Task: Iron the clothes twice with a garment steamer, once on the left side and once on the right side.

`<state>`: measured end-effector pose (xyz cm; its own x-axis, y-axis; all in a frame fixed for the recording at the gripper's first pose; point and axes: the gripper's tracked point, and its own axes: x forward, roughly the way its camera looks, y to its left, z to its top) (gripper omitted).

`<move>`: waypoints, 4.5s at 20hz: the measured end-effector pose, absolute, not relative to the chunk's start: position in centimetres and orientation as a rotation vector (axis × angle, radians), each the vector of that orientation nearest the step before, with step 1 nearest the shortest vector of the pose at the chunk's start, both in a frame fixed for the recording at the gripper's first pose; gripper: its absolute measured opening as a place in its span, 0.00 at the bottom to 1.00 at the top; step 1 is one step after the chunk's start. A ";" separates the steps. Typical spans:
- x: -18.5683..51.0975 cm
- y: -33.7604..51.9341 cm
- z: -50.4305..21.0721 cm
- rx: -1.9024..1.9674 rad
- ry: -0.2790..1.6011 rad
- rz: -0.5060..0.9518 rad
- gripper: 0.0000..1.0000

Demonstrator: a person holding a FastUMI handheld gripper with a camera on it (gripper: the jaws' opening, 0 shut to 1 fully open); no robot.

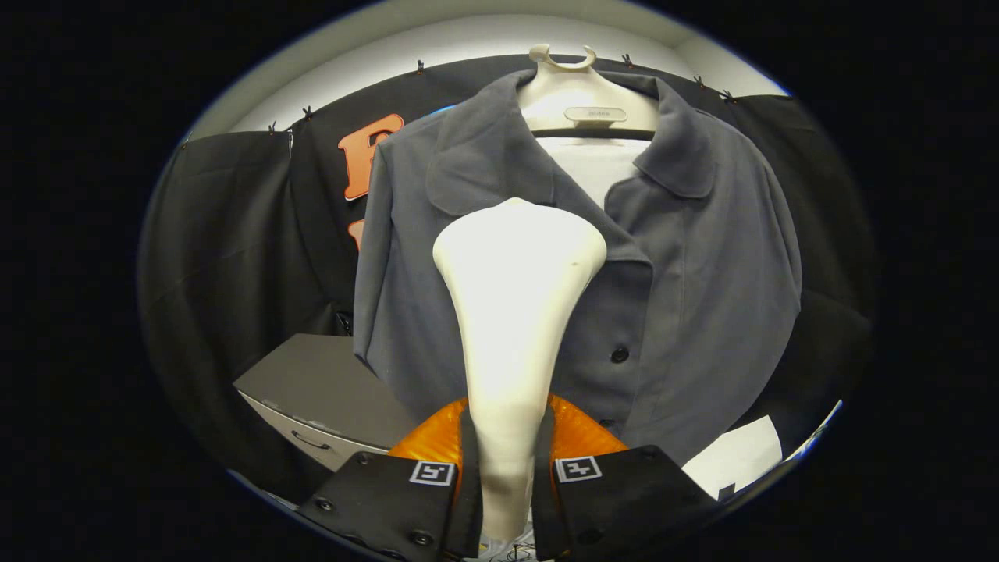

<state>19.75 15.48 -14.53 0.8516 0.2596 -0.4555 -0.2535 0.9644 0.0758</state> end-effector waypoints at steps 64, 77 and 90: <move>11.4 1.9 -25.1 -0.026 0.748 0.228 0.34; 19.3 -1.6 -13.7 -0.081 0.576 0.187 0.33; 21.1 -3.9 -17.6 -0.085 0.650 0.186 0.33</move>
<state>21.11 -3.90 -17.59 0.7802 0.1449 -0.6085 -0.1983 0.9799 -0.0210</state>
